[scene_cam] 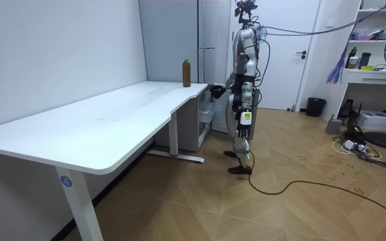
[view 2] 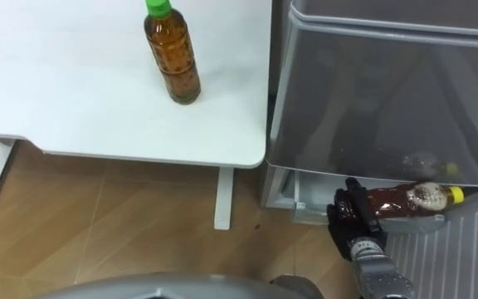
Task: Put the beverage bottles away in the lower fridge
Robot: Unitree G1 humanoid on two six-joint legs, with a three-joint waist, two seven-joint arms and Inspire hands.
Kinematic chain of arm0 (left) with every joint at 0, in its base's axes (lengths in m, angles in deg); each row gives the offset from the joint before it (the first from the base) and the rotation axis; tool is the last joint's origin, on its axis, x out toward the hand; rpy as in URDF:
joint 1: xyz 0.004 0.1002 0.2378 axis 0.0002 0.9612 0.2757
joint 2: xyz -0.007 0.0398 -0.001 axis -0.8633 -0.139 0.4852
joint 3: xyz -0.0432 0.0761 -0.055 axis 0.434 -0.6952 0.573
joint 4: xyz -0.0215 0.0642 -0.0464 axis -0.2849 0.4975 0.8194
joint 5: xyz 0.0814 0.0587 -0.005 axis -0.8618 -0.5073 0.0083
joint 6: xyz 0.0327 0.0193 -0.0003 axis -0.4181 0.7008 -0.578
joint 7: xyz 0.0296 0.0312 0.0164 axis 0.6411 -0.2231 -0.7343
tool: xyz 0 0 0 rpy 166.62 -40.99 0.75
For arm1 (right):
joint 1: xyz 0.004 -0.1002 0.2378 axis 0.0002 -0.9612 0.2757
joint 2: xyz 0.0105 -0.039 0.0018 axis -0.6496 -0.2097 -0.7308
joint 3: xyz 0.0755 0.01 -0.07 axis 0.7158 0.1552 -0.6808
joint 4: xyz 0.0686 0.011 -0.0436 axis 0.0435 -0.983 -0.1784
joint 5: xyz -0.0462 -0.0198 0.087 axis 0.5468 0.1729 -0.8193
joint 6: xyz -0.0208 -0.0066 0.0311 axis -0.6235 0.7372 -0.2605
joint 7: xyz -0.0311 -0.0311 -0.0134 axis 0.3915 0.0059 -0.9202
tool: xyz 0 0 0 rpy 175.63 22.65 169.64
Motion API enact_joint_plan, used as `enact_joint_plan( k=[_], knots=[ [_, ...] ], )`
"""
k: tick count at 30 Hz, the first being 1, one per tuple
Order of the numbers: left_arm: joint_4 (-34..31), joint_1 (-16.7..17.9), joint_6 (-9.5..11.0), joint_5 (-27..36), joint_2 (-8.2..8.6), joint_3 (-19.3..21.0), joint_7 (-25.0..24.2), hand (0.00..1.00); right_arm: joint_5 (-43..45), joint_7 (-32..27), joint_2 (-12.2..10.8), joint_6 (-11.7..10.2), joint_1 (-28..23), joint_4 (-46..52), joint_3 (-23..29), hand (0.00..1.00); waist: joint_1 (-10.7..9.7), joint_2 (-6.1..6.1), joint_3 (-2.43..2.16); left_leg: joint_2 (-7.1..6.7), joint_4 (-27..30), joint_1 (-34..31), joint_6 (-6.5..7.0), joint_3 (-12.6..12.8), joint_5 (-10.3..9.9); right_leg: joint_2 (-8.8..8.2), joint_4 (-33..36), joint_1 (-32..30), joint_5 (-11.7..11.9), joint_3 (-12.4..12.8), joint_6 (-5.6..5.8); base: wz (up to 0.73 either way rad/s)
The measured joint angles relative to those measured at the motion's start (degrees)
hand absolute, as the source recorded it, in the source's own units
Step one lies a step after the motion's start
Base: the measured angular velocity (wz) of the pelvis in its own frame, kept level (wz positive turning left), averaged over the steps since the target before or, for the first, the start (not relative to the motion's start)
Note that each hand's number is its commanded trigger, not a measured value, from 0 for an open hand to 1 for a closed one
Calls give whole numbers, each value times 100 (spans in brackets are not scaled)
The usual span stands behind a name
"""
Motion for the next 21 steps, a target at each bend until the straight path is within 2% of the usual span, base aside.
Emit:
enact_joint_plan(
  k=[10,17,20,21],
  knots=[
    [-3,19,-82,-4,-2,-8,-52,0,-232,-3,4,3,6,0,0,100,86,28,22,-5,71,-72,0,-19,0,-11,74,-57,-19,15,-3,1],
    [-67,71,-117,-12,-10,-161,-63,0,-322,-3,31,21,24,0,1,100,99,68,13,-10,134,-213,-1,-68,-2,-24,101,-147,-15,-7,-8,2],
    [-117,-63,-203,-98,-52,-403,-152,0,-387,-4,55,15,216,5,-2,100,97,102,17,-26,359,-581,1,-94,-4,-95,328,-527,-15,-8,-32,0],
    [-109,-218,-237,-131,-83,-465,-180,0,-439,-5,66,4,348,5,-5,100,100,102,22,-28,510,-844,2,-100,-4,-156,523,-813,-30,1,-56,0]
  ],
)
